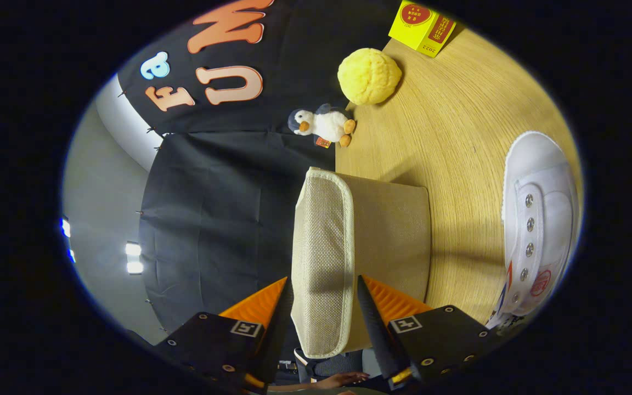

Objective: Open the storage box then place both shoes into the box .Put the left shoe in first, then the right shoe, with the right side of both shoes facing outward in a uniform manner.

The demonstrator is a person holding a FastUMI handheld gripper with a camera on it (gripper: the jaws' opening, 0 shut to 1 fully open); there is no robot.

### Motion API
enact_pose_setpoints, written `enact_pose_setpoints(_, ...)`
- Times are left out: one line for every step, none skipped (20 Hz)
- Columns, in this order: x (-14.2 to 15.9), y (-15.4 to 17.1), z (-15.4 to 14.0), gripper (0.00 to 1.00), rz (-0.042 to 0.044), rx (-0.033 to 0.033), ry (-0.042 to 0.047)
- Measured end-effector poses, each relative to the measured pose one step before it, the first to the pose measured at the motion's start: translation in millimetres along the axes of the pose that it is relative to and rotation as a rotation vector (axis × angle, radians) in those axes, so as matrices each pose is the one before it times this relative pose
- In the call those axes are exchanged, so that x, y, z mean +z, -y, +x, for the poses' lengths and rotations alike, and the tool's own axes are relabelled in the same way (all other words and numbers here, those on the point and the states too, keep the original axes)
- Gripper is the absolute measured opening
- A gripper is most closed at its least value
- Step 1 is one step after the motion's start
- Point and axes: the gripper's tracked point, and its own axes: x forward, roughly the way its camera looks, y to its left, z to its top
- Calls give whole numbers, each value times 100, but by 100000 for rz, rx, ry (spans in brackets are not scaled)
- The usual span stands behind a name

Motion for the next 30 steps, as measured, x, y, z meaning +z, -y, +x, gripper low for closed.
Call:
enact_pose_setpoints(-214, -14, 246, 80, -345, 1428, -134)
enact_pose_setpoints(-169, 185, 279, 83, -1144, 735, -496)
enact_pose_setpoints(-290, 81, 373, 87, -728, 1417, -878)
enact_pose_setpoints(-270, 224, 331, 87, -633, 717, 242)
enact_pose_setpoints(197, 96, 355, 87, 80, 1978, 1446)
enact_pose_setpoints(15, -70, 539, 87, 1587, 1790, 1231)
enact_pose_setpoints(18, -255, 160, 87, 2452, 1990, 268)
enact_pose_setpoints(123, -345, 4, 87, 1589, 1888, 454)
enact_pose_setpoints(-80, -900, -112, 86, 1698, 3344, -734)
enact_pose_setpoints(205, -451, -186, 85, 980, 614, -154)
enact_pose_setpoints(322, -287, -336, 84, 565, 195, 135)
enact_pose_setpoints(132, -310, -322, 83, 385, -141, -106)
enact_pose_setpoints(119, -201, -228, 81, -38, -377, -617)
enact_pose_setpoints(7, -1032, -469, 80, 641, 2566, -150)
enact_pose_setpoints(383, -918, 279, 73, 997, 2272, 1415)
enact_pose_setpoints(341, -780, -170, 69, 55, 1175, 1476)
enact_pose_setpoints(219, -386, 291, 59, -306, -303, 341)
enact_pose_setpoints(-267, -563, 297, 52, -543, -15, -529)
enact_pose_setpoints(-163, -696, 283, 44, -578, -440, -878)
enact_pose_setpoints(-154, -911, 89, 41, -1597, -536, -273)
enact_pose_setpoints(-182, -897, 284, 34, -2250, -590, -76)
enact_pose_setpoints(-248, -1369, 304, 32, -2253, 1360, -1110)
enact_pose_setpoints(45, -1391, 519, 33, -1656, 470, 77)
enact_pose_setpoints(267, -822, 502, 33, -2773, -1250, 538)
enact_pose_setpoints(-78, -681, 675, 27, -3046, -1634, -298)
enact_pose_setpoints(99, -694, 730, 26, -2711, -1995, -488)
enact_pose_setpoints(93, -970, 814, 23, -2938, -1332, -186)
enact_pose_setpoints(133, -1171, 1239, 21, -3373, -600, -555)
enact_pose_setpoints(26, -1241, 1096, 18, -2906, 56, -1082)
enact_pose_setpoints(-54, -1306, 1031, 17, -2740, 20, -795)
